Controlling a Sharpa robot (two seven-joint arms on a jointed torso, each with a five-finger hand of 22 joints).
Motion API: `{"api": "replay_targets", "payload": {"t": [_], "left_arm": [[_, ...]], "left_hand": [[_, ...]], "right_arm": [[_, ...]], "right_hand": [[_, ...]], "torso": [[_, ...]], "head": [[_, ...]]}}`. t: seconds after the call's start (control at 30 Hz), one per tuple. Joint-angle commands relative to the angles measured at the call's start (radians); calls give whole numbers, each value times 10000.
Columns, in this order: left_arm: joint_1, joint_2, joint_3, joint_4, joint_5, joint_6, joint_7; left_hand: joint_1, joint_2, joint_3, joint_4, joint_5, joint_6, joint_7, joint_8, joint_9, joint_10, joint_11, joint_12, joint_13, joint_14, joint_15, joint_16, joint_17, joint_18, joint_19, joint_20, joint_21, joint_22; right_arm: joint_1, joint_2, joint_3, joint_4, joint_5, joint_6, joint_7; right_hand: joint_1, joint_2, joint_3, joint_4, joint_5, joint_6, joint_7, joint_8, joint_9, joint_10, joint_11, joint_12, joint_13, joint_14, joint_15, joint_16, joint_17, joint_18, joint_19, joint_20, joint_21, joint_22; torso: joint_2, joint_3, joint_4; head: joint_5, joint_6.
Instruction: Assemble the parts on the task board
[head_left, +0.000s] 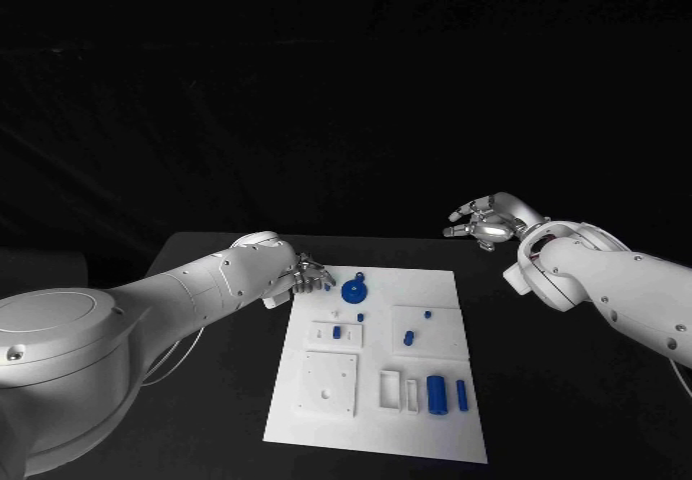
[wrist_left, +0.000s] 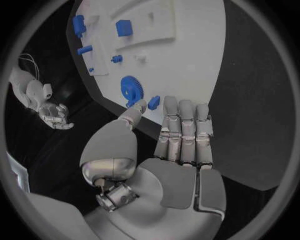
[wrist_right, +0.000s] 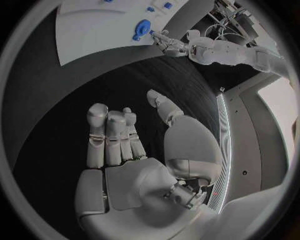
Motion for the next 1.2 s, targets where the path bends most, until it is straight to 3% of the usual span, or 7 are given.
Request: {"api": "replay_targets", "payload": {"t": [0.03, 0.63, 1.2], "left_arm": [[-16, 26, -1, -5, 22, 218, 178], [-16, 60, 0, -61, 225, 101, 339], [-15, 85, 1, -77, 415, 206, 433]], "left_hand": [[12, 126, 3, -113, 38, -89, -1, 18, -16, -45, -3, -54, 14, -45, 57, -48, 9, -28, -56, -650, -71, 15], [131, 651, -7, -384, 97, -155, 28, 9, -106, -27, 25, -136, 25, -62, 84, -72, 12, -36, -68, -620, -126, 81], [171, 1052, 20, -716, 651, -32, 2, 85, -196, 65, 3, -215, 33, -27, 90, -81, 20, -50, -29, -608, -168, 167]], "right_arm": [[4, 7, 6, 8, -8, 74, 68], [5, 21, 6, -3, -8, 91, 64], [5, 63, 6, -34, -8, 116, 59]], "right_hand": [[-68, 47, -18, -24, 53, -221, 279, 32, -13, -58, 16, 53, -19, 67, 18, -12, 17, 698, 12, -60, -61, 71], [-68, 51, -18, -24, 50, -219, 277, 35, -14, -55, 15, 63, -29, 73, 16, -11, 20, 698, 20, -62, -62, 75], [-63, 54, -15, -28, 51, -217, 275, 36, -14, -50, 13, 73, -37, 80, 14, -9, 22, 698, 27, -64, -62, 78]], "torso": [[4, -1, 7], [-3, 2, 2], [-5, 5, 5]], "head": [[-10, -13], [3, -19], [10, -32]]}}
